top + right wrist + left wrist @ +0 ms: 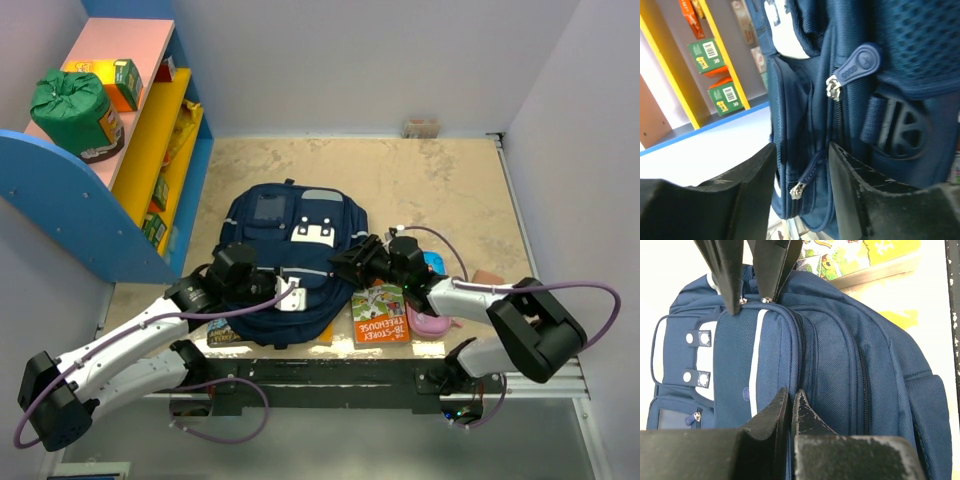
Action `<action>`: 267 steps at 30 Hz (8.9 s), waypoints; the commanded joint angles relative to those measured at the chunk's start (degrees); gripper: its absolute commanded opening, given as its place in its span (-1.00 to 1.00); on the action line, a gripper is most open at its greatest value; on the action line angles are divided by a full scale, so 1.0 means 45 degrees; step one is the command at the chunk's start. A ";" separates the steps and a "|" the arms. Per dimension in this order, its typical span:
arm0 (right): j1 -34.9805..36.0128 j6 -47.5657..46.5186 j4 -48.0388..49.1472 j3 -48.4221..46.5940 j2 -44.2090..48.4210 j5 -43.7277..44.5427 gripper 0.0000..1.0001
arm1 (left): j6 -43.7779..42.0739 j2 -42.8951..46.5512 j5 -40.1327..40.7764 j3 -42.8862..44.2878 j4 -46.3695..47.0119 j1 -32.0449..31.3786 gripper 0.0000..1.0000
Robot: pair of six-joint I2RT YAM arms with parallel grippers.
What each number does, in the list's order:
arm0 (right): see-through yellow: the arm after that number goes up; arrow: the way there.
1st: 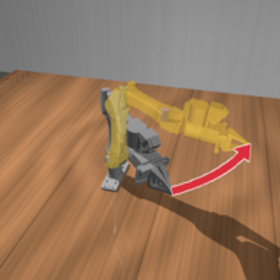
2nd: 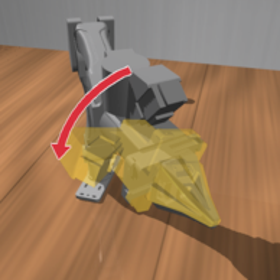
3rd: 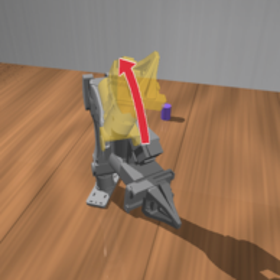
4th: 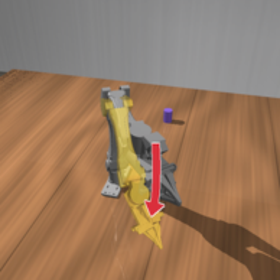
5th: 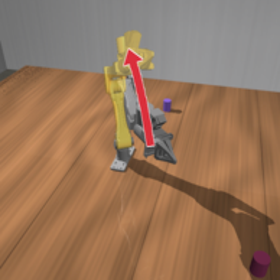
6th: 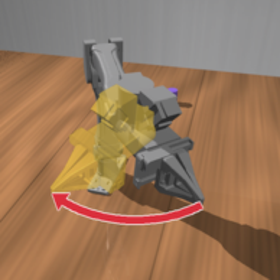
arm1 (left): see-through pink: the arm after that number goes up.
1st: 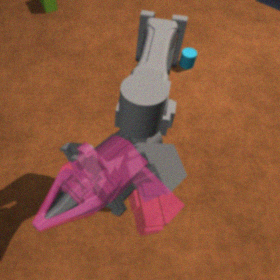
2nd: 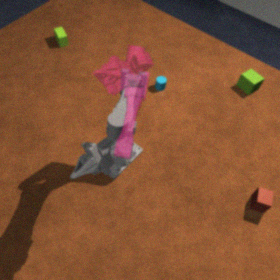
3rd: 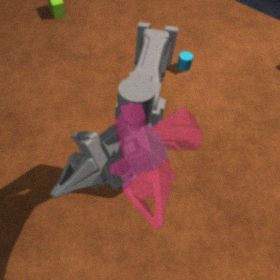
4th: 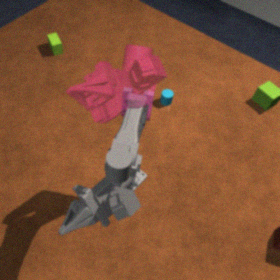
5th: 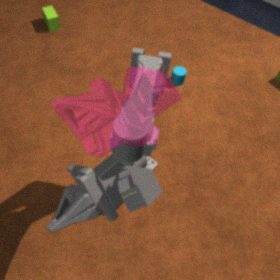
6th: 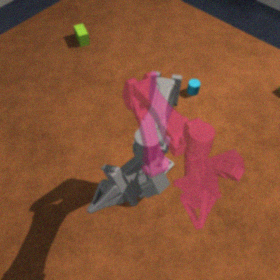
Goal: Pack the student bag
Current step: Unzip the student bag at the center of the board.
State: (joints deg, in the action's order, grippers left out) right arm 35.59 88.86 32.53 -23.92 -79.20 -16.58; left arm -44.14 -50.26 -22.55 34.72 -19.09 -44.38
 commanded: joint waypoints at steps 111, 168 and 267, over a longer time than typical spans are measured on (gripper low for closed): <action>-0.0312 -0.4239 -0.3773 0.0316 0.4279 0.1067 -1.00 | 0.2407 -0.2051 0.2642 0.0214 0.5003 -0.0741 -1.00; 0.1934 -1.9102 -0.5883 -0.2438 0.4417 0.1262 0.05 | 0.0160 -0.0316 0.1924 0.0312 0.2075 0.0155 -1.00; 0.5039 -1.2950 -0.5706 -0.3805 0.1779 0.6985 -1.00 | -0.4190 -0.1133 0.0130 0.2499 -0.4273 0.4506 0.49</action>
State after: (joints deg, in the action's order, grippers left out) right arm 59.02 30.00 4.64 -37.41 -71.35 11.81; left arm -50.72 -52.80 -19.68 46.96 -31.35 -31.62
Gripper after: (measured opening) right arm 0.056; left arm 0.743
